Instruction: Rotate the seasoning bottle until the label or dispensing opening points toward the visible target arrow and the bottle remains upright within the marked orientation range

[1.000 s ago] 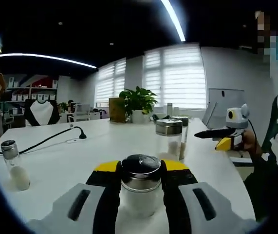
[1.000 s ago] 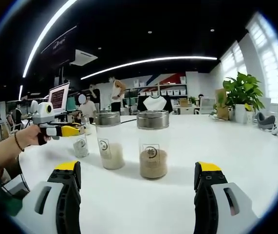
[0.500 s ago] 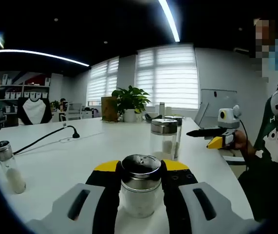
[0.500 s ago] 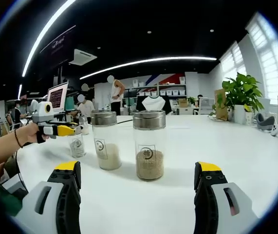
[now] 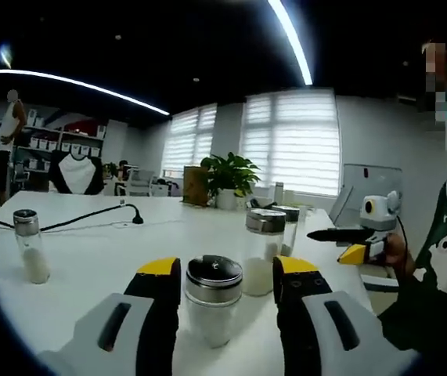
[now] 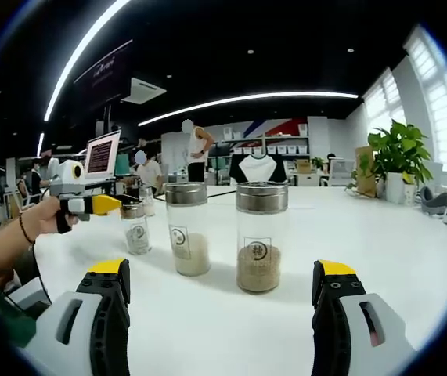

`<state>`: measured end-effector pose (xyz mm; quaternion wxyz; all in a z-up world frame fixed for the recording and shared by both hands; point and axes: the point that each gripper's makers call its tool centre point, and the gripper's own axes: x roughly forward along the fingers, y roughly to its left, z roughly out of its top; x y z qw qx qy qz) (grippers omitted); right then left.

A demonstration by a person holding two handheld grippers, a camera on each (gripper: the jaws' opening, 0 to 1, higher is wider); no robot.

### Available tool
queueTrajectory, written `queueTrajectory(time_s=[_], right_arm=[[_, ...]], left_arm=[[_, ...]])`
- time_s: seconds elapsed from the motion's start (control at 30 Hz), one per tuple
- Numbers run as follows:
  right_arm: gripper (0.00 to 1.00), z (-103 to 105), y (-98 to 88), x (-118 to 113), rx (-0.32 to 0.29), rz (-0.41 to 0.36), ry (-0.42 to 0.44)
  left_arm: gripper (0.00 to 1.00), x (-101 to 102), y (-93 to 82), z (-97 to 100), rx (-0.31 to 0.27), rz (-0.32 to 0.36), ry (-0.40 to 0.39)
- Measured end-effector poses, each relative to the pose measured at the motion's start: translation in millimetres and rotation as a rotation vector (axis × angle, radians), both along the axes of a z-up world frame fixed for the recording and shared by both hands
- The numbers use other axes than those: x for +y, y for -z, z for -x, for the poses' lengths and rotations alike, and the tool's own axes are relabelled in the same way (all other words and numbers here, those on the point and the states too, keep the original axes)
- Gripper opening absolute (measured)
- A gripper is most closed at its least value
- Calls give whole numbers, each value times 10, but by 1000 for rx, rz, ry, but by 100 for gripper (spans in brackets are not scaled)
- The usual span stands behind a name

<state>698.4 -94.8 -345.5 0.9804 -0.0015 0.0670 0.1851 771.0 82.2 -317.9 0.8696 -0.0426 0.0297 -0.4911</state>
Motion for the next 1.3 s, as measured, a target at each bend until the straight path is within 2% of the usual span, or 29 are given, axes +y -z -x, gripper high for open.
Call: queueTrajectory(time_s=[0.07, 0.2, 0.33, 0.43, 0.53, 0.67, 0.87, 0.9, 0.93, 1.07, 1.17, 1.23, 1.3], right_arm=[[99, -2, 0, -10, 2, 0, 2], [99, -6, -7, -15, 3, 1, 2], [99, -9, -15, -3, 6, 1, -1], [99, -13, -11, 3, 8, 0, -2], [99, -16, -2, 6, 12, 0, -4], [99, -19, 21, 4, 16, -3, -4], [99, -11, 34, 1, 18, -6, -3], [99, -8, 31, -2, 17, -6, -3], [99, -5, 28, -4, 15, -6, -2], [99, 2, 28, -8, 13, -5, -1], [99, 7, 32, -4, 15, -7, -1], [99, 9, 30, -3, 13, -6, -2], [99, 8, 33, -5, 13, -8, 0]], left_arm=[[50, 14, -11, 13, -13, 0, -21], [49, 48, -36, 11, 14, 33, -58], [49, 67, -38, 14, 2, 4, -107], [49, 118, 17, 5, 36, -1, -189], [49, 115, 45, 29, 21, -24, -227], [49, 168, 53, 23, -1, -65, -344], [49, 105, 37, 57, 18, -19, -432], [49, 112, 56, 44, 22, -23, -462], [49, 118, 67, 29, 0, -52, -485], [50, 107, 16, -8, -23, -20, -529], [50, 137, 20, -68, -39, -30, -579], [53, 95, 63, -103, -41, -73, -565], [53, 68, 55, -129, -18, -42, -564]])
